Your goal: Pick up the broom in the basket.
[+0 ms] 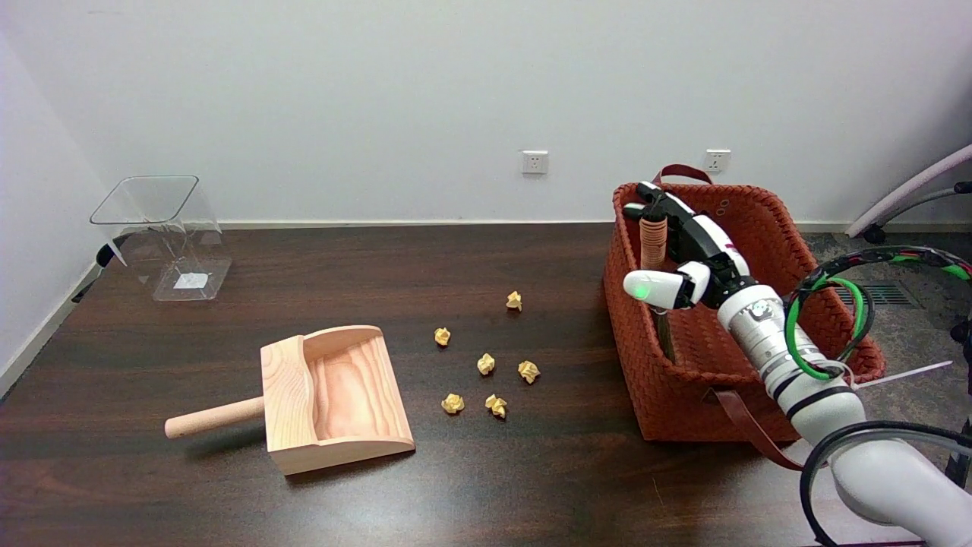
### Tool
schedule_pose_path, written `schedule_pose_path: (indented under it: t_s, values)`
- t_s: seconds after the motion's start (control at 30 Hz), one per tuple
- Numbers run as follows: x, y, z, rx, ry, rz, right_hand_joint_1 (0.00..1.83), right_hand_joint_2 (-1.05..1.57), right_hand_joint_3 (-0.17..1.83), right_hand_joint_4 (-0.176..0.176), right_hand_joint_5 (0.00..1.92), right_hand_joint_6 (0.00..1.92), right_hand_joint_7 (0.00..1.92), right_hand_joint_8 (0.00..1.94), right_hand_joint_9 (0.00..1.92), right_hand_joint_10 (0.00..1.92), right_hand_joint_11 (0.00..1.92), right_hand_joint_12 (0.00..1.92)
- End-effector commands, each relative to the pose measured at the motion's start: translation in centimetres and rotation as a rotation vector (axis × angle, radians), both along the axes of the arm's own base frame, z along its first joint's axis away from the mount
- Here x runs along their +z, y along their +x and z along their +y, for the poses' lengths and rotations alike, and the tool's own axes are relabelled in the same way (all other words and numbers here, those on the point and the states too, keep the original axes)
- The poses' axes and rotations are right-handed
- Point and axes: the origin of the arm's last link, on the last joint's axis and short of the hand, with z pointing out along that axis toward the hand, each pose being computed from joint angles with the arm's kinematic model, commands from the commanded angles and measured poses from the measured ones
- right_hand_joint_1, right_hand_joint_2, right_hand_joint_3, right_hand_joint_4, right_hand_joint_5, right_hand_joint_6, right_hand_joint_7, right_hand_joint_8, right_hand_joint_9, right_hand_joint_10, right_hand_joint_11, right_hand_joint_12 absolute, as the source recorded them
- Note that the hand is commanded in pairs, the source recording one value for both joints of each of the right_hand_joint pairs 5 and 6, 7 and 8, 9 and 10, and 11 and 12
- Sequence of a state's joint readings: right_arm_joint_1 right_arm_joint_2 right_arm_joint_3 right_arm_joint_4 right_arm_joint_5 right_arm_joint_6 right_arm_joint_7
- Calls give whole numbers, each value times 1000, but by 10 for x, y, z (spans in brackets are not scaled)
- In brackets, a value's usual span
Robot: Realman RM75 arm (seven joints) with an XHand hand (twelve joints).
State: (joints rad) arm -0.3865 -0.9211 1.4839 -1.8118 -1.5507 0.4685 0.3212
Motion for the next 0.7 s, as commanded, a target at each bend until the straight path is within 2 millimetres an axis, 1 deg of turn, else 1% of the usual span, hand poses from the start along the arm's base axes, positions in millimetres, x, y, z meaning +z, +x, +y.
schedule_pose_path:
  t_s: [0.03, 0.2, 0.47, 0.6, 0.63, 0.7]
  values:
    - [-14, -1, 10, 16, -9, -54, 1058, -586, 1095, 0, 157, 157, 509, 509, 157, 157, 157, 157]
    - [-17, 1, 8, 33, -3, -73, 1057, -593, 1087, 0, 160, 160, 539, 539, 160, 160, 160, 160]
    - [-20, 5, 4, 49, 11, -89, 1112, -577, 1023, 0, 192, 192, 592, 592, 192, 192, 192, 192]
    - [-22, 8, 1, 62, 22, -99, 1121, -600, 1029, 0, 250, 250, 689, 689, 250, 250, 250, 250]
    - [-22, 10, 0, 65, 25, -97, 1122, -609, 1044, 0, 263, 263, 714, 714, 263, 263, 263, 263]
    - [-23, 11, -2, 71, 30, -102, 1128, -635, 1113, 0, 309, 309, 824, 824, 309, 309, 309, 309]
